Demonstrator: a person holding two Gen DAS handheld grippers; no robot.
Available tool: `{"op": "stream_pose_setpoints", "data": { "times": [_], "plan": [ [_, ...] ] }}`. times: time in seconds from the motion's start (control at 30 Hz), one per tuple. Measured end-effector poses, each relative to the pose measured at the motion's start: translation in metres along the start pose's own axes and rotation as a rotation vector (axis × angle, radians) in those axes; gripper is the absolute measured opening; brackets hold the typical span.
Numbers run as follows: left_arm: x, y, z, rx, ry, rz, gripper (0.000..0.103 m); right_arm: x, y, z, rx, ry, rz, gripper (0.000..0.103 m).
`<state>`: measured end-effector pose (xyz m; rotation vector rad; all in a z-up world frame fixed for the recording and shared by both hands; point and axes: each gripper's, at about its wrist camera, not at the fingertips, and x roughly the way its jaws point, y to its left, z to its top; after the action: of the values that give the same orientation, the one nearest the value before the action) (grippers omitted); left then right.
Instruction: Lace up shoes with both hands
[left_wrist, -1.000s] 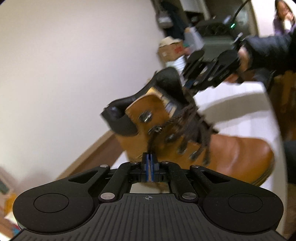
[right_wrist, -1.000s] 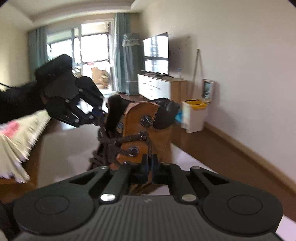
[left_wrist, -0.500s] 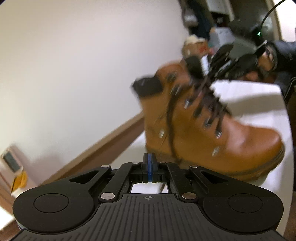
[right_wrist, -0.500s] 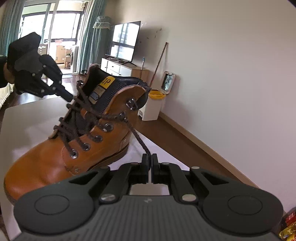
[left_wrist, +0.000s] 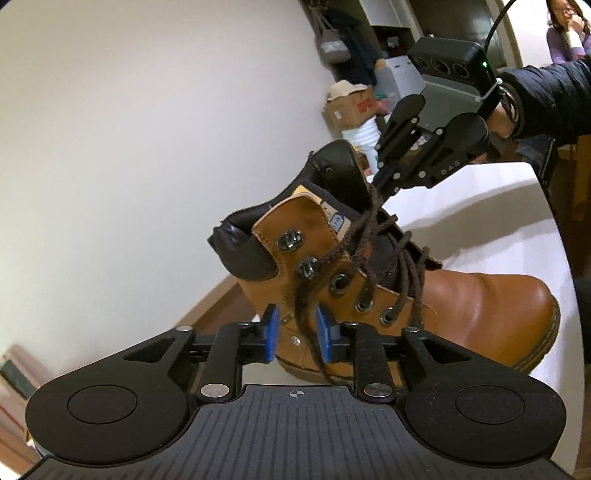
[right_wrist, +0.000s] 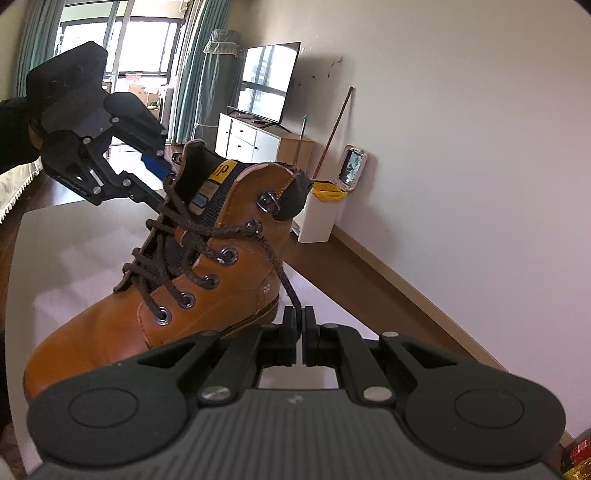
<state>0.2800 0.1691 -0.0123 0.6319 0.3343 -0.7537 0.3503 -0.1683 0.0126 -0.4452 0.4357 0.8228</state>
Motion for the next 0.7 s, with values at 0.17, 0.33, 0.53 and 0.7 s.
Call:
{"op": "stream_pose_setpoints", "data": {
  "times": [0.17,0.33,0.53,0.7],
  "plan": [
    [0.009,0.003,0.004,0.087,-0.002,-0.061,0.016,0.002,0.009,0.006,-0.013,-0.002,-0.001,0.004],
    [0.013,-0.001,0.012,0.064,0.050,-0.050,0.002,0.001,0.011,0.009,-0.030,0.004,-0.040,0.003],
    [0.001,-0.008,-0.004,-0.032,0.059,0.024,0.001,-0.005,0.010,0.006,-0.041,0.012,-0.103,0.002],
    [-0.009,-0.016,-0.007,-0.065,0.047,0.040,0.001,-0.016,0.014,-0.003,-0.008,0.029,-0.103,0.002]
  ]
}}
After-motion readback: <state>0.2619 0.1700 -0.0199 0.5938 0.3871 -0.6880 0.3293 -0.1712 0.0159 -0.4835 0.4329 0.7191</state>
